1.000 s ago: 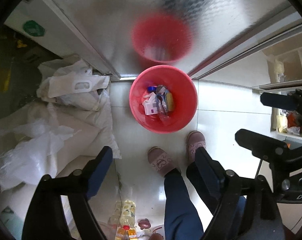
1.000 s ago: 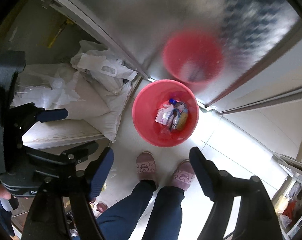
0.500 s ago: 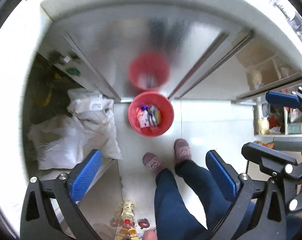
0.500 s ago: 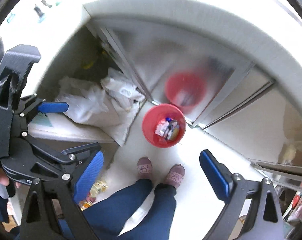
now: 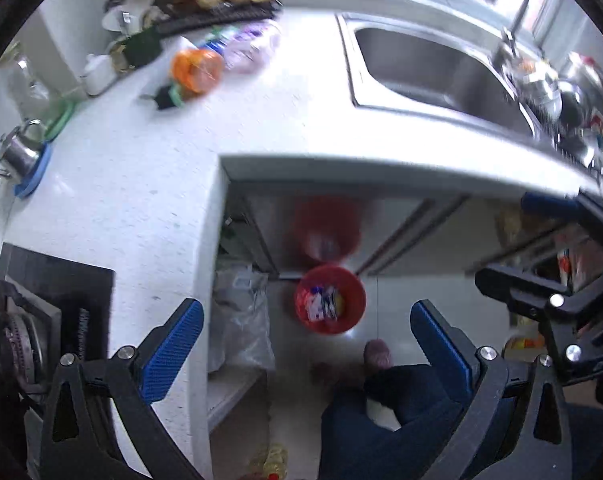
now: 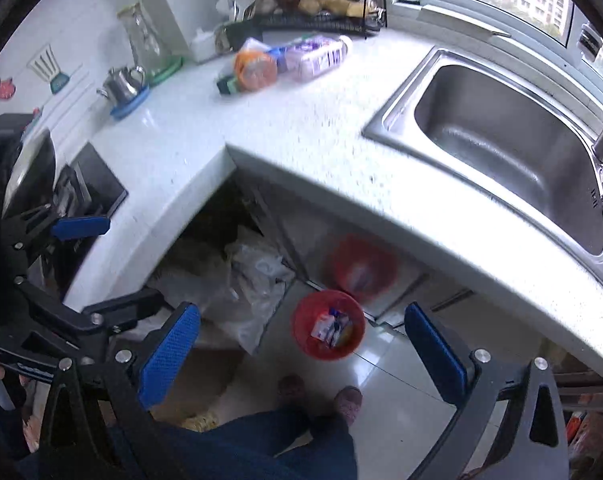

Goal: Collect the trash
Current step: 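Raise both tools back up over the counter, then grasp the purple-labelled grape juice bottle with the right tool, then grasp the orange jar with the left tool while the right tool holds the bottle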

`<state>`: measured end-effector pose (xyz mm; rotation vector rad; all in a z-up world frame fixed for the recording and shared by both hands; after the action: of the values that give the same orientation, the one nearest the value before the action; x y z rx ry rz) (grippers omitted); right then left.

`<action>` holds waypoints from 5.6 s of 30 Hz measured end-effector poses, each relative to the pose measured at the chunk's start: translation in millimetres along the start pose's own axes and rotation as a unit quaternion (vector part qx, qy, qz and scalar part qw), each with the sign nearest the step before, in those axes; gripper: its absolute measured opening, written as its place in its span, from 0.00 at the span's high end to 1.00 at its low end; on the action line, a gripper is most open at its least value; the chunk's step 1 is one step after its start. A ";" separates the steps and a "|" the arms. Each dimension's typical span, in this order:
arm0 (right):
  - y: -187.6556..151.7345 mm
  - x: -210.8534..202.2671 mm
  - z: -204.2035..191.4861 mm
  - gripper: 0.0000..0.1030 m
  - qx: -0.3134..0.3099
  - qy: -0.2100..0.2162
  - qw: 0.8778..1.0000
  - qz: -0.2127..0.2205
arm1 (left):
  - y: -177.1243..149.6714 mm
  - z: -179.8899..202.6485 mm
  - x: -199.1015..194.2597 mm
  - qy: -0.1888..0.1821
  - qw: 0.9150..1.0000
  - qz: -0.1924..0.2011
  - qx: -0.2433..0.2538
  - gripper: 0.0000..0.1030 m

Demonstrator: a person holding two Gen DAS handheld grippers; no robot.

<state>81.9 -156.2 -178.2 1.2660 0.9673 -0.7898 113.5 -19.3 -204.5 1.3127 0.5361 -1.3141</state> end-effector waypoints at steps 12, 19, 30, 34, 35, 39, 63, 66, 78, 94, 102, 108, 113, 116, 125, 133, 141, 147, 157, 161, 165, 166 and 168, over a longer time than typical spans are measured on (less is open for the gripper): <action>55.2 -9.5 -5.5 0.01 -0.012 -0.001 1.000 0.012 | 42.7 -42.4 -31.4 0.003 0.994 0.071 -0.085 0.00; 109.4 9.1 -1.4 0.01 -0.029 -0.009 0.999 0.011 | 90.2 -68.3 -38.9 0.038 0.986 0.099 -0.128 0.00; 183.2 42.5 4.4 0.01 -0.004 0.047 0.998 -0.036 | 154.0 -94.4 -24.7 0.072 0.979 0.098 -0.166 0.00; 208.0 55.7 1.4 0.01 0.042 0.066 0.995 -0.055 | 172.8 -112.8 -14.6 0.079 0.981 0.088 -0.151 0.00; 215.9 60.7 1.3 0.01 0.056 0.064 0.995 -0.060 | 177.7 -119.2 -10.5 0.071 0.982 0.086 -0.149 0.00; 239.4 81.4 -3.1 0.01 0.099 0.062 0.990 -0.078 | 198.8 -141.6 6.7 0.039 0.987 0.076 -0.138 0.00; 297.7 178.9 -25.4 0.01 0.148 -0.053 0.975 -0.156 | 303.0 -225.6 71.1 0.010 0.997 -0.003 -0.075 0.00; 299.0 188.8 -24.0 0.01 0.159 -0.067 0.972 -0.159 | 307.4 -232.9 75.9 0.016 0.998 -0.007 -0.063 0.00; 287.3 219.7 -24.6 0.25 0.139 -0.095 0.964 -0.206 | 307.5 -244.2 85.0 -0.015 0.997 -0.010 -0.069 0.00; 264.2 223.8 -8.8 0.36 0.121 -0.095 0.970 -0.186 | 271.4 -231.1 82.0 -0.058 0.996 -0.018 -0.058 0.00; 243.2 199.9 0.8 0.36 0.121 -0.079 0.974 -0.172 | 267.7 -191.2 87.6 -0.093 0.995 -0.014 0.016 0.00; 227.8 188.0 18.8 0.36 0.141 -0.064 0.975 -0.162 | 254.0 -162.0 112.9 -0.107 0.993 -0.041 0.040 0.00; 217.3 186.2 29.1 0.36 0.144 -0.065 0.974 -0.161 | 249.1 -133.1 119.5 -0.136 0.988 -0.035 0.061 0.00; 209.5 184.5 35.6 0.36 0.153 -0.067 0.973 -0.162 | 248.4 -119.4 123.1 -0.143 0.986 -0.039 0.070 0.00; 194.2 171.9 55.1 0.36 0.161 -0.075 0.972 -0.155 | 259.2 -132.5 120.2 -0.121 0.992 -0.024 0.038 0.00; 195.7 158.0 47.7 0.36 0.170 -0.077 0.970 -0.157 | 275.2 -147.9 127.9 -0.125 0.992 -0.026 0.013 0.01; 197.1 154.8 45.2 0.36 0.170 -0.074 0.970 -0.155 | 277.5 -136.5 139.2 -0.117 0.992 -0.043 0.030 0.26; 196.0 149.3 47.2 0.36 0.169 -0.069 0.972 -0.150 | 276.0 -128.7 134.9 -0.122 0.992 -0.035 0.028 0.32; 184.4 132.6 54.5 0.36 0.154 -0.051 0.978 -0.133 | 269.4 -106.2 122.0 -0.098 0.995 -0.020 0.024 0.41; 179.1 119.3 61.6 0.36 0.137 -0.035 0.983 -0.119 | 261.1 -88.0 106.5 -0.083 0.997 0.000 0.008 0.41; 169.0 107.0 69.5 0.36 0.122 -0.017 0.987 -0.106 | 246.6 -71.6 97.7 -0.062 0.998 0.009 -0.007 0.41; 164.8 103.4 71.6 0.36 0.117 -0.010 0.988 -0.105 | 241.7 -66.6 95.0 -0.054 0.998 0.011 -0.010 0.41; 157.1 98.5 73.3 0.36 0.105 0.002 0.989 -0.103 | 231.7 -58.0 89.7 -0.039 0.999 0.017 -0.021 0.41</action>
<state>274.6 -201.7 -202.2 1.3617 1.0498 -1.0743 365.2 -59.9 -211.6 1.2256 0.4843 -1.3137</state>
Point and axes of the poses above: each gripper's, at about its wrist camera, not at the fingertips, and x roughly the way its jaws point, z to its right, y to its top, the point moved 8 cm from there along x, roughly the way its jaws point, and after that the axes turned 14 degrees about -y, right-handed, at the moved point
